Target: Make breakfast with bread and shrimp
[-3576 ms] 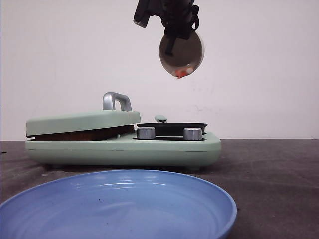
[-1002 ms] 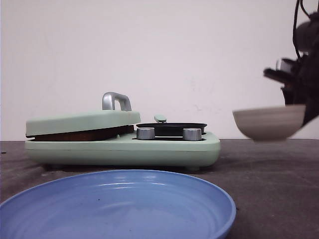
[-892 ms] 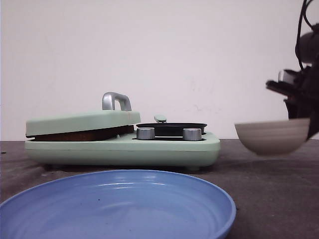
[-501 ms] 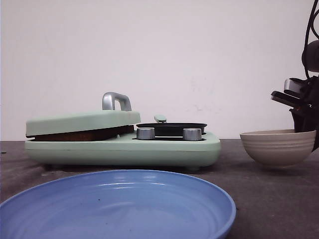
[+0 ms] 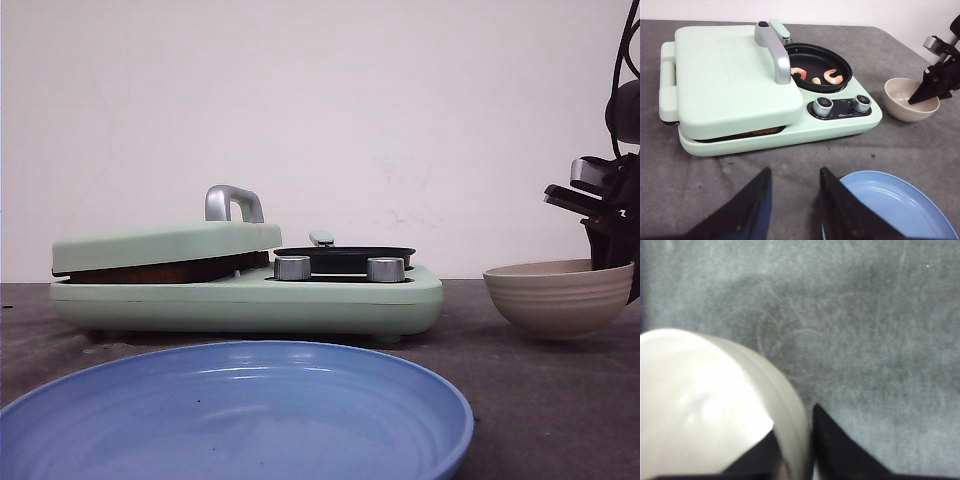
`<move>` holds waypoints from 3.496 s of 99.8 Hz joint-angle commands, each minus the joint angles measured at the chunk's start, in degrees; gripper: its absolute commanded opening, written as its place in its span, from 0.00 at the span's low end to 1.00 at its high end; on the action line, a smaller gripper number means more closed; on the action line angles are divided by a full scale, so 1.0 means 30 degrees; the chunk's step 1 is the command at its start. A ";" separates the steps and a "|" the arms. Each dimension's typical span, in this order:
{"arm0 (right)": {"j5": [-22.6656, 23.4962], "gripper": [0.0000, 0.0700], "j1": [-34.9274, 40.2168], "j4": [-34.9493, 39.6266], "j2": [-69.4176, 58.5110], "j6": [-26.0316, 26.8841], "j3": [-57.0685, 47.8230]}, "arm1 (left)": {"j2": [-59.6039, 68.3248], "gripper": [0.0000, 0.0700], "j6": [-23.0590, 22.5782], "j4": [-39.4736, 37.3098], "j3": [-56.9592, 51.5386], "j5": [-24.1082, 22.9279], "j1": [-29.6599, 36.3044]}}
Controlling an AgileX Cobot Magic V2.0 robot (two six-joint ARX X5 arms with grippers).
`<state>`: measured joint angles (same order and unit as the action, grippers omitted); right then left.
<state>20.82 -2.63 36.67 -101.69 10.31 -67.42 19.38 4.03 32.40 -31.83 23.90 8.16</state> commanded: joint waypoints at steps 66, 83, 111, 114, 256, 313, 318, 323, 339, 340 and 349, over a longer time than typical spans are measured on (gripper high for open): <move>0.0066 0.50 -0.1224 0.0554 0.0874 -0.0641 -0.0255 | -0.0007 0.16 0.0029 -0.0204 -0.0058 -0.0044 0.0051; 0.0146 0.50 -0.1472 0.0350 0.2608 -0.0539 -0.0248 | -0.0007 0.16 0.0036 -0.0219 -0.0058 -0.0044 0.0051; 0.2790 0.35 -0.0772 -0.0095 0.6280 0.0175 -0.0248 | -0.0007 0.16 0.0270 -0.0211 -0.0058 -0.0036 0.0051; 0.2863 0.32 -0.0554 -0.0138 0.6674 0.0168 -0.0255 | -0.0007 0.16 0.0313 -0.0211 -0.0058 -0.0036 0.0051; 0.0073 0.00 1.0163 -0.8597 2.1398 -0.2514 1.1788 | -0.2302 0.00 0.5457 -0.7337 0.4422 -0.3453 0.0058; 0.0663 0.00 1.0214 -1.0105 2.2469 -0.1953 1.4979 | -0.6280 0.00 0.5756 -0.2980 0.5668 -0.4503 0.0051; 0.0342 0.00 1.0214 -1.0229 2.2447 -0.1938 1.4979 | -0.6382 0.00 0.6025 -0.2514 0.5668 -0.4503 0.0051; -0.0248 0.00 1.0214 -1.0229 2.2454 -0.1916 1.4979 | -0.6397 0.00 0.6317 -0.2208 0.5668 -0.4503 0.0051; -0.0597 0.00 1.0214 -1.0236 2.2454 -0.1865 1.4972 | -0.6397 0.00 0.7286 -0.2091 0.5668 -0.4488 0.0051; -0.0597 0.00 1.0214 -1.0229 2.2454 -0.1814 1.4972 | -0.6397 0.00 0.7409 -0.2098 0.5668 -0.4488 0.0051; -0.0597 0.00 1.0214 -1.0214 2.2454 -0.1603 1.4972 | -0.6397 0.00 0.8568 -0.2033 0.5668 -0.4466 0.0051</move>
<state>19.25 27.66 6.68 -34.15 4.36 -22.30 0.36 26.13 26.74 -14.41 10.46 8.16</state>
